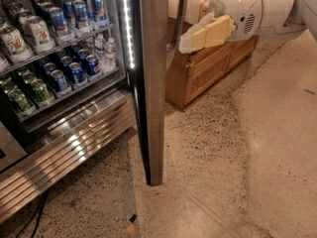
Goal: Open right fridge door
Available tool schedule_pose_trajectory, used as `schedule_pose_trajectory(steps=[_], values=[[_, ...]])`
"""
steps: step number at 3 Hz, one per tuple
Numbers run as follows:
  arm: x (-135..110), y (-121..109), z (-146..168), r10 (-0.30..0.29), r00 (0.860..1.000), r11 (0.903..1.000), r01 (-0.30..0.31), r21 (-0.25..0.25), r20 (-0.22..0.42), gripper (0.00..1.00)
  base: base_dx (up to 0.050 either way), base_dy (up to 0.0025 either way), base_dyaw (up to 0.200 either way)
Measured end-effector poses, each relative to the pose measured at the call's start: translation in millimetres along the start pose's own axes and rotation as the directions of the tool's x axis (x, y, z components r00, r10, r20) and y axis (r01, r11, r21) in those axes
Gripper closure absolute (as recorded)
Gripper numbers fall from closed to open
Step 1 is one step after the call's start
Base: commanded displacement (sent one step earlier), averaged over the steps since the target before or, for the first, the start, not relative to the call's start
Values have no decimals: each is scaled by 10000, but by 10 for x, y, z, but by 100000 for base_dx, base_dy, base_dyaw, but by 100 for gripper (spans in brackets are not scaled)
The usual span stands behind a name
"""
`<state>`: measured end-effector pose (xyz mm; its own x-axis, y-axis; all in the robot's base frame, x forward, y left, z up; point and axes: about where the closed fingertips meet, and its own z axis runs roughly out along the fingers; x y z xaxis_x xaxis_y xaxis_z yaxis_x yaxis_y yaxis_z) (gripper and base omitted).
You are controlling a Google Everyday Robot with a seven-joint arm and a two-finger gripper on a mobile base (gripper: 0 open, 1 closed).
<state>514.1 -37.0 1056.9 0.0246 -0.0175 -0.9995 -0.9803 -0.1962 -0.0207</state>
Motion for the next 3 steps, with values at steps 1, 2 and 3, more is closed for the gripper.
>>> schedule_pose_trajectory(steps=[1, 2, 3], values=[[108, 100, 54, 124, 9999, 9999, -124, -88, 15, 42, 0, 0, 0], [216, 214, 116, 274, 9996, 9994, -273, -195, 31, 65, 0, 0, 0], [215, 214, 117, 274, 9996, 9994, -273, -195, 31, 88, 0, 0, 0]])
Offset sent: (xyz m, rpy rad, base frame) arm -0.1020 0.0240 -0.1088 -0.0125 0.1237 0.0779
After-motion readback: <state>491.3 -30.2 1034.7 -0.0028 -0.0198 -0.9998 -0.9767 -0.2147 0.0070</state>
